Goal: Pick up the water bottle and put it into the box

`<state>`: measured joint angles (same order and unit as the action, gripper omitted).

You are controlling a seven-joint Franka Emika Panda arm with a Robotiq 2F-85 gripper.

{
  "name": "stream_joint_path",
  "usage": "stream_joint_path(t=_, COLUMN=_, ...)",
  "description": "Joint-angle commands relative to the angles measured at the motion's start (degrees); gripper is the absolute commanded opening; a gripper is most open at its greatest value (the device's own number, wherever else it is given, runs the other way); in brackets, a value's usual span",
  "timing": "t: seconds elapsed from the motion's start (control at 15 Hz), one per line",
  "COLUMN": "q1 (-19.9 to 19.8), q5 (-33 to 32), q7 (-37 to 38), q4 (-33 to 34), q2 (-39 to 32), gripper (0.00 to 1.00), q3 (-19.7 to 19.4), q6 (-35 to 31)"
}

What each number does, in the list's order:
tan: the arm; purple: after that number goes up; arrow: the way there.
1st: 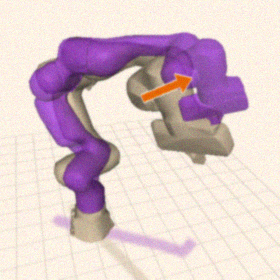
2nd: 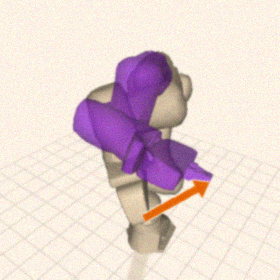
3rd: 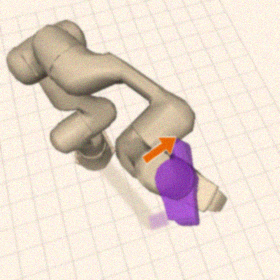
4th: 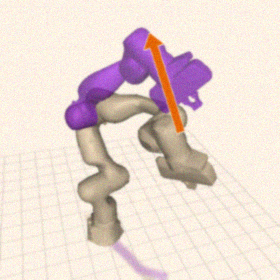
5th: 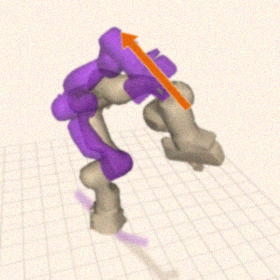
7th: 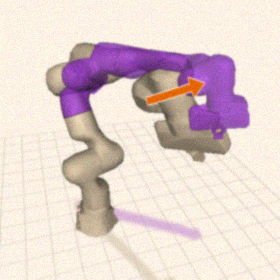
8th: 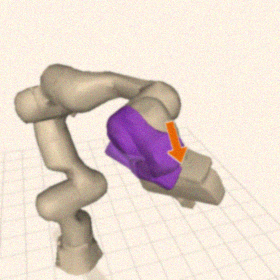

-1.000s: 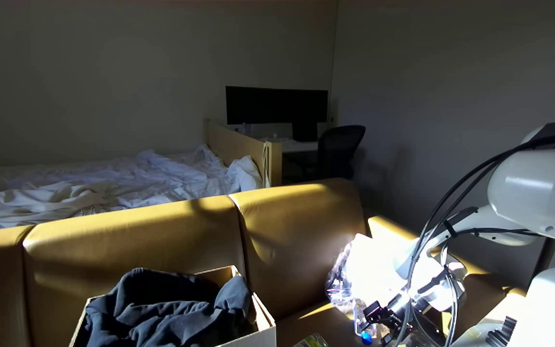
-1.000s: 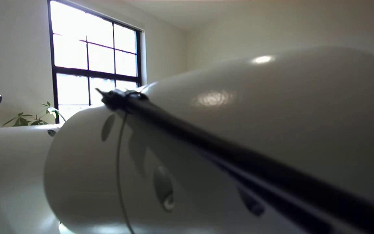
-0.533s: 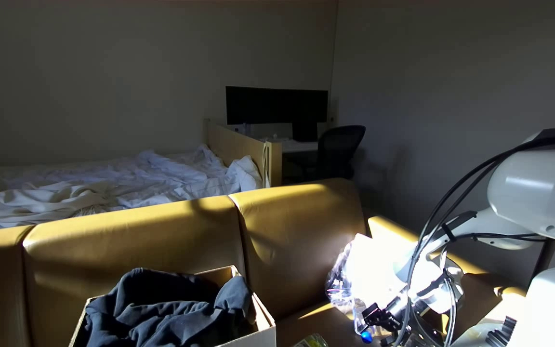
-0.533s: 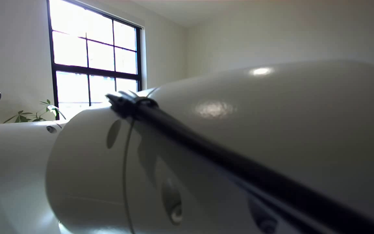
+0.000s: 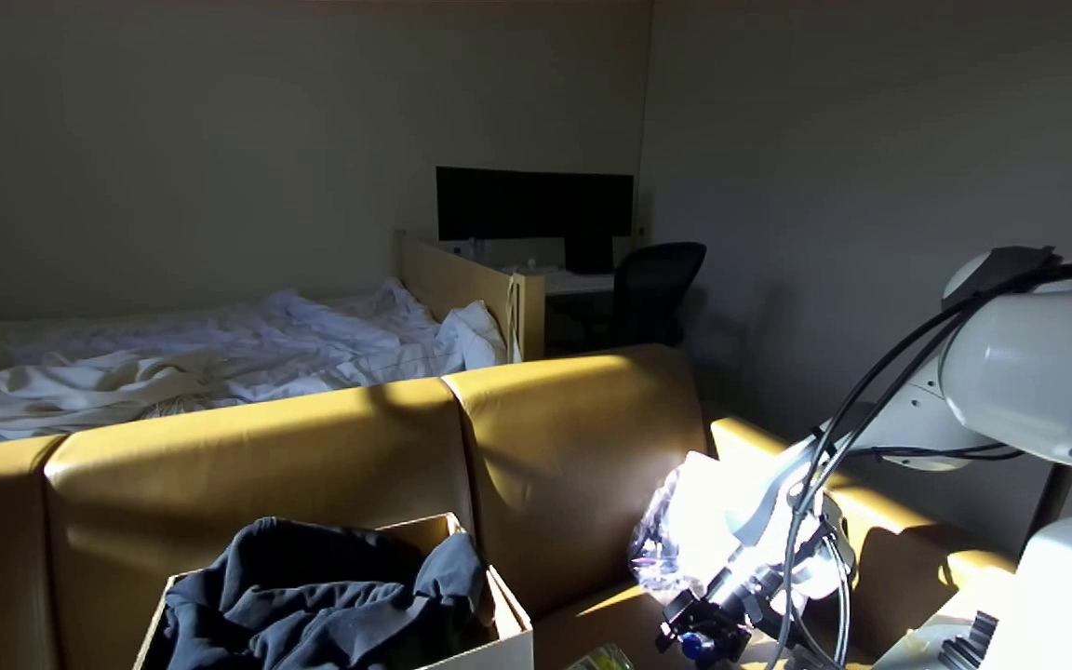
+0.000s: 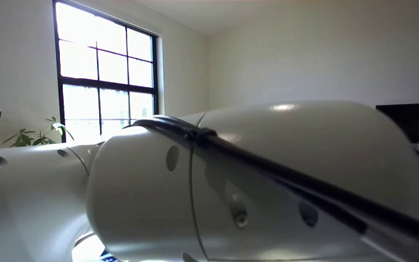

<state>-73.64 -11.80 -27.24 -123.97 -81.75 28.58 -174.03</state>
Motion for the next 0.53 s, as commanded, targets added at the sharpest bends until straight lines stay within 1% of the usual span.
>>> stream_joint_path(t=0.0, q1=6.5, q5=0.3, q7=2.7, q4=1.3, q2=0.6, gripper=1.00, q3=0.4, q6=2.0)
stream_joint_path(t=0.13, q1=9.2, q5=0.7, q7=3.5, q4=1.4, q2=-0.3, gripper=1.00, q3=-0.8, q6=0.2)
stream_joint_path(t=0.2, q1=9.8, q5=1.2, q7=4.1, q4=1.3, q2=-0.9, gripper=1.00, q3=-1.3, q6=0.1)
stream_joint_path(t=0.27, q1=11.4, q5=1.9, q7=5.7, q4=0.8, q2=-0.6, gripper=1.00, q3=-2.4, q6=-2.0)
stream_joint_path(t=0.4, q1=14.9, q5=2.1, q7=8.6, q4=-1.1, q2=0.4, gripper=1.00, q3=-4.7, q6=-10.9)
stream_joint_path(t=0.47, q1=17.2, q5=0.4, q7=8.6, q4=-1.8, q2=1.2, gripper=1.00, q3=-5.5, q6=-15.7)
